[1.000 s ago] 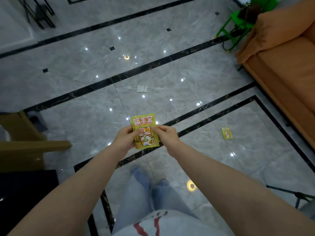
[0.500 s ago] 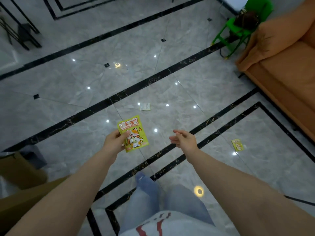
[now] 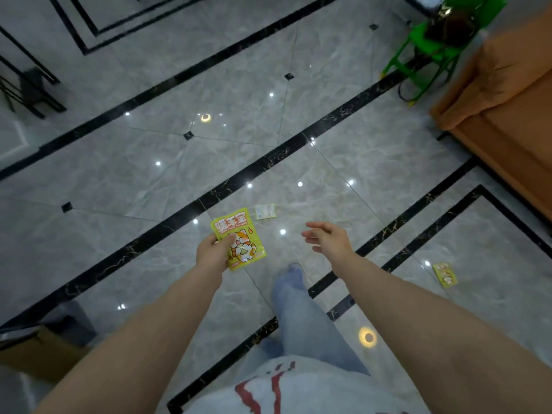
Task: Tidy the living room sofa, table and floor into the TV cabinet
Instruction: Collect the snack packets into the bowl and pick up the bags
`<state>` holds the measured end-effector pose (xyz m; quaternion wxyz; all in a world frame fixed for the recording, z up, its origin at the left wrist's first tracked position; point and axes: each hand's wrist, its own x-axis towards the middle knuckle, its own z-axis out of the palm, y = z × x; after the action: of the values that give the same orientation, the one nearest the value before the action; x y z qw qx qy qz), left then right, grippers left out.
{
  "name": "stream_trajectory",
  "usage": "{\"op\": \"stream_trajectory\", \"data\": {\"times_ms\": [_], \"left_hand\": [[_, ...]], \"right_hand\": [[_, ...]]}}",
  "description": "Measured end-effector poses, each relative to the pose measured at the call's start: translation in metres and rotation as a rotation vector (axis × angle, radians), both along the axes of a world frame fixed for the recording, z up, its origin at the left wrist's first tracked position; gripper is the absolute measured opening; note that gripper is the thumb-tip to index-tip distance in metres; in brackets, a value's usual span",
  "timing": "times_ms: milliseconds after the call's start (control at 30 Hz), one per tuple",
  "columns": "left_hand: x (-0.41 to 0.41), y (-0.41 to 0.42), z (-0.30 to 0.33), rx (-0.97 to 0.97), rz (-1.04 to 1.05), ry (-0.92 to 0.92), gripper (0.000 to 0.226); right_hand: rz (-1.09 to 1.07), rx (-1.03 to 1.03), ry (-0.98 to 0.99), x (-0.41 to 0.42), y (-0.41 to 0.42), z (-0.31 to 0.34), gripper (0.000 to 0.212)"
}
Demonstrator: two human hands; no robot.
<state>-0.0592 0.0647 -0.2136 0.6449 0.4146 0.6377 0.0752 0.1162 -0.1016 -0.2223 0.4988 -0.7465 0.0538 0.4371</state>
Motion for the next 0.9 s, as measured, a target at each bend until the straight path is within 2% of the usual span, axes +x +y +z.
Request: {"op": "stream_trajectory", "data": {"times_ms": [167, 300, 500, 633, 767, 900], "left_hand": [[0.052, 0.064, 0.011, -0.048, -0.052, 0.071, 0.014], [0.09, 0.112, 0.014, -0.036, -0.095, 0.06, 0.016], [0.121, 0.173, 0.004, -0.059, -0.233, 0.037, 0.017], [0.139, 0.222, -0.006, -0.084, -0.347, 0.085, 0.017], [0.168, 0.281, -0.008, -0.06, -0.617, 0.107, 0.012], [0.192, 0.319, -0.005, 0.062, -0.846, 0.006, 0.011]], "right_hand": [[-0.019, -0.047, 0.008, 0.065, 0.049, 0.001, 0.022], [-0.056, -0.045, -0.017, 0.102, 0.091, 0.005, 0.025], [-0.096, -0.057, 0.012, 0.106, 0.132, 0.004, 0.024], [-0.263, -0.102, 0.011, 0.11, 0.165, -0.001, 0.022], [-0.442, -0.172, 0.007, 0.101, 0.195, -0.009, 0.023], [-0.359, -0.268, -0.01, 0.085, 0.222, -0.013, 0.022]]}}
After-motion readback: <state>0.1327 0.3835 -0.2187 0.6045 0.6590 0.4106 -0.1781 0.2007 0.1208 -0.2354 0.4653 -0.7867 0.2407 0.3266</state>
